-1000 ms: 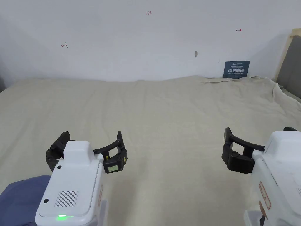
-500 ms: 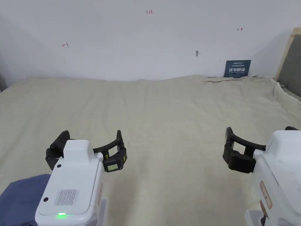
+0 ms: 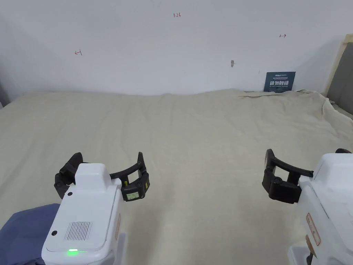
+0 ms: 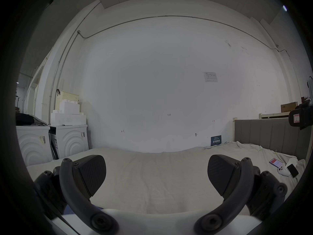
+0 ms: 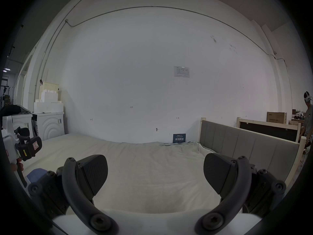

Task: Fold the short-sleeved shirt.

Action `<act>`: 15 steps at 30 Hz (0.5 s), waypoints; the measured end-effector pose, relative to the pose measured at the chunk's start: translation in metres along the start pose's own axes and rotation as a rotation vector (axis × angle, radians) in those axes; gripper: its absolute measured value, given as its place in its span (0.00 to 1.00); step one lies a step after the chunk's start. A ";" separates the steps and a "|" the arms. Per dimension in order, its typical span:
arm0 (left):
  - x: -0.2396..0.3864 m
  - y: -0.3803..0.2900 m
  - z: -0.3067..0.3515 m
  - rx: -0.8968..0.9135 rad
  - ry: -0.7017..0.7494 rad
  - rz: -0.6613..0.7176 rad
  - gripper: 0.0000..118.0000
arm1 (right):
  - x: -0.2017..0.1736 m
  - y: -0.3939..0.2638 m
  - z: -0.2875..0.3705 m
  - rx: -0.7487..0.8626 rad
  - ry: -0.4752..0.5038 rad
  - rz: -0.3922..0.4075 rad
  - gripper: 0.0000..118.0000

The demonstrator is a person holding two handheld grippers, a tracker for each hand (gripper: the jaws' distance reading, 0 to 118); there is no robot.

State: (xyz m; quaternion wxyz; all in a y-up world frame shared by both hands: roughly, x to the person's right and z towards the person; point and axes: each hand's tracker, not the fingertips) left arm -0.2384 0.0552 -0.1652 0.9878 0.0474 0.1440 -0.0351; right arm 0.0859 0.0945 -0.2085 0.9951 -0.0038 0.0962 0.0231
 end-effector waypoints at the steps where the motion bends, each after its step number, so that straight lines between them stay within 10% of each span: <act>1: 0.000 0.000 0.000 0.001 0.000 0.000 1.00 | 0.000 0.000 0.000 0.000 0.001 0.001 0.96; 15: -0.003 0.003 0.003 0.002 -0.004 0.003 1.00 | -0.004 0.003 -0.002 -0.081 -0.006 -0.060 0.96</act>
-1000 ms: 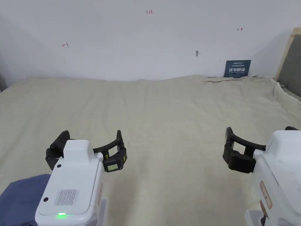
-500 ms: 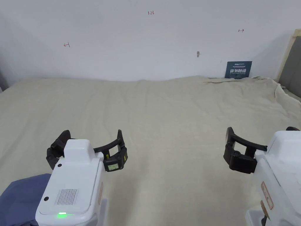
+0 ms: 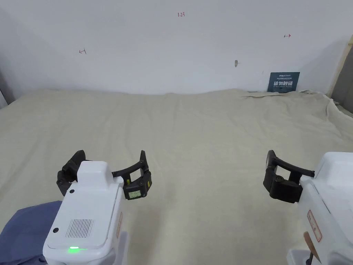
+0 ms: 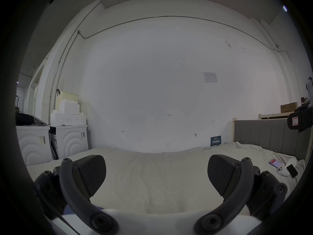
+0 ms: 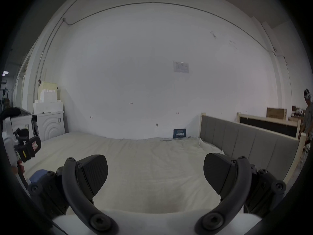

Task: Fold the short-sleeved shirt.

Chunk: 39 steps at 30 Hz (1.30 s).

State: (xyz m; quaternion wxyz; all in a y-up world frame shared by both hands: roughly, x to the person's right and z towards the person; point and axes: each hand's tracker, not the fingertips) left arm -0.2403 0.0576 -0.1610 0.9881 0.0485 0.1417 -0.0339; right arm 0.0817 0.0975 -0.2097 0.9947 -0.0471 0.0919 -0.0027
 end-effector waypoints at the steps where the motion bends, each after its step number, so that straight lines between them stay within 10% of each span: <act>1: 0.000 0.000 0.000 0.001 0.000 0.001 1.00 | 0.000 0.000 -0.001 -0.020 -0.010 -0.019 0.96; 9: -0.006 0.004 0.001 -0.004 -0.003 0.048 1.00 | -0.009 0.009 -0.020 -0.434 -0.104 -0.030 0.96; 19: -0.010 0.005 0.000 -0.002 0.010 0.058 1.00 | -0.006 0.006 -0.031 -0.501 -0.096 -0.153 0.96; 30: -0.011 0.003 -0.001 -0.004 0.008 0.061 1.00 | -0.005 0.015 -0.021 -0.448 -0.054 -0.145 0.96; 39: -0.009 0.006 -0.002 0.004 0.003 0.055 1.00 | 0.002 0.005 -0.006 0.009 0.006 -0.073 0.96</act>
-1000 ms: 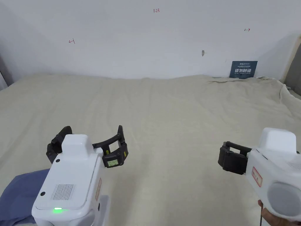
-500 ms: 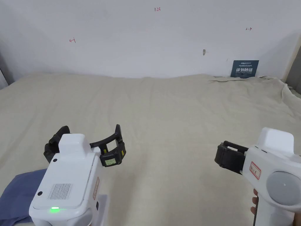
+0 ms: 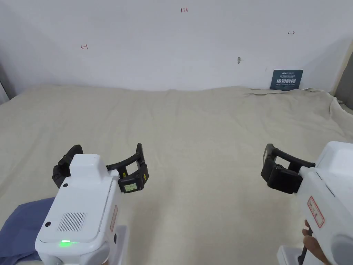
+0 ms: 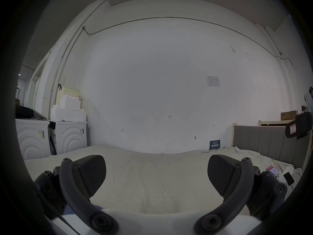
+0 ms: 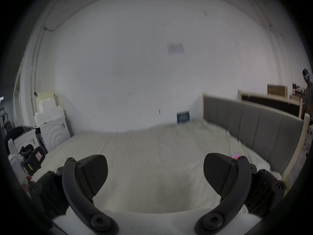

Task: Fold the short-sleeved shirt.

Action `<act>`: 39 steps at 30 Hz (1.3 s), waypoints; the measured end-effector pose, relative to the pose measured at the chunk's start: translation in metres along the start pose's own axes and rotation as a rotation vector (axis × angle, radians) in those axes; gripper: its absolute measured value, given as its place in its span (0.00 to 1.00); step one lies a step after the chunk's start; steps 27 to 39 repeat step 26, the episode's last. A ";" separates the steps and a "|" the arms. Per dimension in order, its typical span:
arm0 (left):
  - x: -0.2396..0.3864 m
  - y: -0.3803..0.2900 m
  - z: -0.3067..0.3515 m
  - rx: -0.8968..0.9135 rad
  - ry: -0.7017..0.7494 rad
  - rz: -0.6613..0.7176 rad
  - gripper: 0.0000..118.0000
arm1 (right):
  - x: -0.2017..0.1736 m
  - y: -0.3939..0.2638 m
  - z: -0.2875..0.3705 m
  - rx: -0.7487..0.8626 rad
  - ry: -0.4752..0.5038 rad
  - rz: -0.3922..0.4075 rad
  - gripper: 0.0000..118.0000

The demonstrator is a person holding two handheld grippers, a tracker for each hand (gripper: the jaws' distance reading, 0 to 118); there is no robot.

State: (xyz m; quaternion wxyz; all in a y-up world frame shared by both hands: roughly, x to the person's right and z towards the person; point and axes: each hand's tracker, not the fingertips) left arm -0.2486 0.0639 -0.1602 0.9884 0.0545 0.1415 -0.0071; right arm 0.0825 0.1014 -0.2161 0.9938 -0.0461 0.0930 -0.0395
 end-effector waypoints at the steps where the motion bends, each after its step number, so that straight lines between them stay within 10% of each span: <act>1: 0.000 0.000 0.000 0.002 -0.001 -0.001 1.00 | 0.000 -0.001 0.000 0.038 -0.009 0.023 0.96; 11: 0.001 0.001 0.000 0.010 -0.001 -0.007 1.00 | 0.000 -0.013 -0.005 0.142 -0.048 0.171 0.96; 39: 0.001 0.000 -0.001 0.004 -0.005 -0.010 1.00 | 0.006 -0.015 -0.007 0.126 -0.039 0.137 0.96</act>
